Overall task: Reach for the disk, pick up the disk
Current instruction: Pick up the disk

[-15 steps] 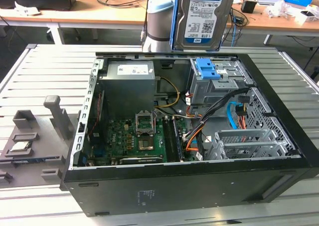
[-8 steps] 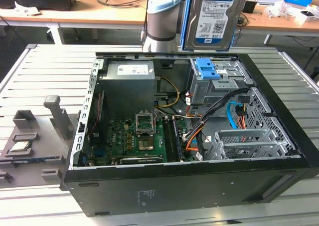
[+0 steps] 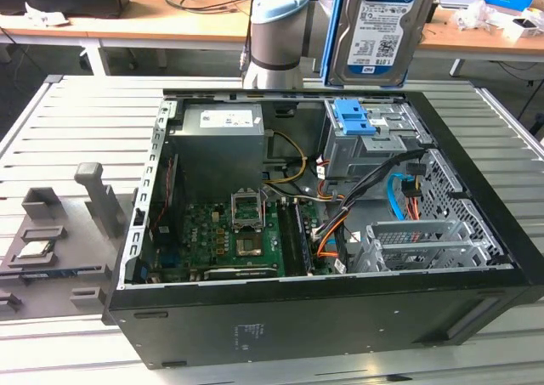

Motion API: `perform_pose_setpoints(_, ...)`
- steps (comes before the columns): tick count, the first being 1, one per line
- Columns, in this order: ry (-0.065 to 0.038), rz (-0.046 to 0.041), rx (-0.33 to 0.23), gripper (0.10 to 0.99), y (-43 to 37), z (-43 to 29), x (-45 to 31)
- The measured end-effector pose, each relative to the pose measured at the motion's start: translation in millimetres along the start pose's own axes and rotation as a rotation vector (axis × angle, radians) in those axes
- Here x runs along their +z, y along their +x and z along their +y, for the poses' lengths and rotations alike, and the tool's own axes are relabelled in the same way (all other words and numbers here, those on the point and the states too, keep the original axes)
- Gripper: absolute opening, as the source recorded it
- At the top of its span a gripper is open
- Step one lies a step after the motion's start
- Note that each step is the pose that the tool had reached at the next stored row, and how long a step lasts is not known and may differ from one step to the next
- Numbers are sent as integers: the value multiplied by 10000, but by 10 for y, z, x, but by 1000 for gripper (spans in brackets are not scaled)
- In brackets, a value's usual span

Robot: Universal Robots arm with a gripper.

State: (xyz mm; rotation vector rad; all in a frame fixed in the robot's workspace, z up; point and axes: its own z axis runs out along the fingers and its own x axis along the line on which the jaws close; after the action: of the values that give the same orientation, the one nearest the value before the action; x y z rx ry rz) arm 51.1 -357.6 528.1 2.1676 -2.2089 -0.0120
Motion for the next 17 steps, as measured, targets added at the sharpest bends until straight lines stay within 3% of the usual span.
perform_pose_setpoints(6,0,1,-1,369,12,-4,-1)
perform_pose_setpoints(17,0,-1,0,369,336,-10,9)
